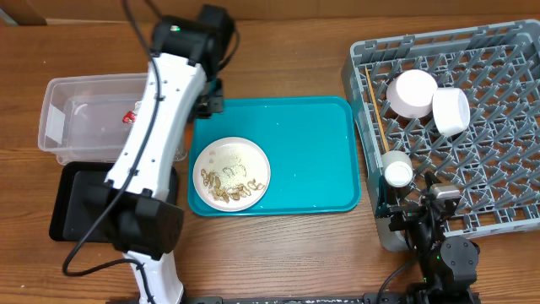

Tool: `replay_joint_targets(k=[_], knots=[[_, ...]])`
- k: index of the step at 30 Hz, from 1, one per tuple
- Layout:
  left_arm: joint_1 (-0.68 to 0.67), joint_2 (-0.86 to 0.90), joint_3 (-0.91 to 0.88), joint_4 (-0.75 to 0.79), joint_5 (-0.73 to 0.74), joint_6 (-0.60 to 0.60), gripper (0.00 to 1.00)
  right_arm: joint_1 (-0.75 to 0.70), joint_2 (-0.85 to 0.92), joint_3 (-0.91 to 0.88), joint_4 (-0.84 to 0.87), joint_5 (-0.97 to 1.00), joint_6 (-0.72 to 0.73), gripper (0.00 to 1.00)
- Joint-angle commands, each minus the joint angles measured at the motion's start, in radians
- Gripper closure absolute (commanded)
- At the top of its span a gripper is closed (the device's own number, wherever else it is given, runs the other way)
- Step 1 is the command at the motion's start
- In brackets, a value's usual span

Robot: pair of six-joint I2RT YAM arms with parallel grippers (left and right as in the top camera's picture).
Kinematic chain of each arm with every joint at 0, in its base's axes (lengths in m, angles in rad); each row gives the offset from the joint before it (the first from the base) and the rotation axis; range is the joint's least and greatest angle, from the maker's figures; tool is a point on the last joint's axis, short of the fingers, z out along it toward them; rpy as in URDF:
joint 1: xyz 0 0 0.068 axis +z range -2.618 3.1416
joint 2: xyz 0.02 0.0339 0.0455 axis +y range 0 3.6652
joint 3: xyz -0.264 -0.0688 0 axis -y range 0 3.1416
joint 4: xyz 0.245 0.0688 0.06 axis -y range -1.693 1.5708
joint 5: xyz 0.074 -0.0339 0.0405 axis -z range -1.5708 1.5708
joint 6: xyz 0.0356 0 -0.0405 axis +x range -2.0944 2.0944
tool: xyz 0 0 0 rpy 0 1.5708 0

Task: Sort waste into correct bins and load items into the dishwasher
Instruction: 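Grasp the carrot and drop it onto the black tray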

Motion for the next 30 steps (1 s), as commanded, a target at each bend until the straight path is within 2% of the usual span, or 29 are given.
replay_joint_targets(k=[1, 9, 14, 21, 27, 29, 30], knots=[[0.047, -0.060, -0.063, -0.005, -0.021, -0.114, 0.96, -0.008, -0.012, -0.005, 0.007, -0.001, -0.003, 0.00], [0.166, -0.179, -0.399, 0.006, -0.043, -0.240, 0.96, -0.008, -0.012, -0.005, 0.007, -0.001, -0.003, 0.00], [0.270, -0.364, -0.675, 0.128, -0.035, -0.286, 0.96, -0.008, -0.012, -0.005, 0.007, -0.001, -0.003, 0.00], [0.504, -0.620, -1.049, 0.450, 0.121, -0.303, 0.96, -0.008, -0.012, -0.005, 0.007, -0.001, -0.003, 0.00], [0.646, -0.619, -1.263, 0.753, 0.309, -0.304, 0.96, -0.008, -0.012, -0.005, 0.007, -0.001, -0.003, 0.00], [0.668, -0.608, -1.311, 0.809, 0.346, -0.323, 0.90, -0.008, -0.012, -0.005, 0.007, -0.001, -0.003, 0.00], [0.668, -0.608, -1.320, 0.819, 0.343, -0.321, 0.82, -0.008, -0.012, -0.005, 0.007, -0.001, -0.003, 0.00]])
